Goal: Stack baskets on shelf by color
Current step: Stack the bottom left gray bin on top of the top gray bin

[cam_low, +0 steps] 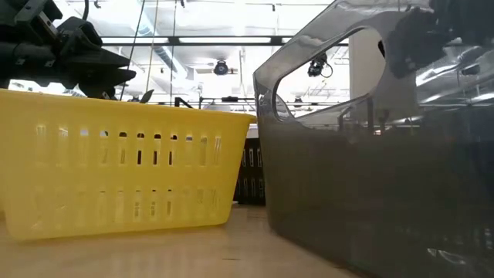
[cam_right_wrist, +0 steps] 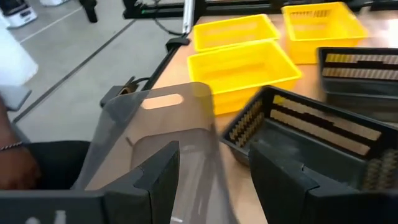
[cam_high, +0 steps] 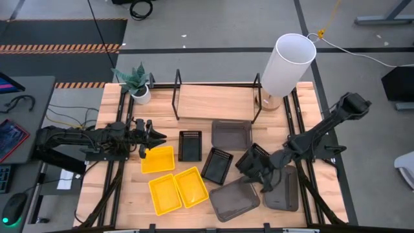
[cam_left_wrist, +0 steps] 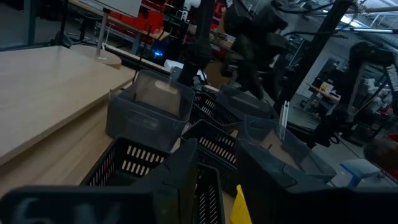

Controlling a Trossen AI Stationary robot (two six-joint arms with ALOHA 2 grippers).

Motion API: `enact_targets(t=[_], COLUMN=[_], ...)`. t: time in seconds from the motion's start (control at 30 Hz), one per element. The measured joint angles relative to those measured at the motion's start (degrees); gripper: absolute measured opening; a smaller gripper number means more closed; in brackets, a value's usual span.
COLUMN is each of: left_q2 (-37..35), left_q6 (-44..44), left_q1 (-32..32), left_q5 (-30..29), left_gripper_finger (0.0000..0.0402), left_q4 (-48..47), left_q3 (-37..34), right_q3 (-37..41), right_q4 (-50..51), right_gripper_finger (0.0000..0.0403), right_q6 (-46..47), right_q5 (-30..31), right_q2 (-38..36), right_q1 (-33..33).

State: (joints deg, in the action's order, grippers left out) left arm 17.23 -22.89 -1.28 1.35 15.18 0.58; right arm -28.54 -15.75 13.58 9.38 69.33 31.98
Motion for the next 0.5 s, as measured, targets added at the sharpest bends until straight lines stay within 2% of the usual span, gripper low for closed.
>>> enact_targets(t=[0.27, 0.5], left_q2=[0.0, 0.0], left_q6=[0.0, 0.0], left_q1=[0.0, 0.0], left_q5=[0.0, 0.0], left_gripper_finger=[0.0117, 0.0117], left_q4=[0.0, 0.0], left_q3=[0.0, 0.0], right_q3=[-7.6, -14.8], right_q4=[0.8, 7.5], right_gripper_finger=[0.0197, 0.0197], right_q6=[0.0, 2.0], right_q5=[0.0, 1.2], right_q2=[10.1, 17.1], right_q1=[3.5, 5.1])
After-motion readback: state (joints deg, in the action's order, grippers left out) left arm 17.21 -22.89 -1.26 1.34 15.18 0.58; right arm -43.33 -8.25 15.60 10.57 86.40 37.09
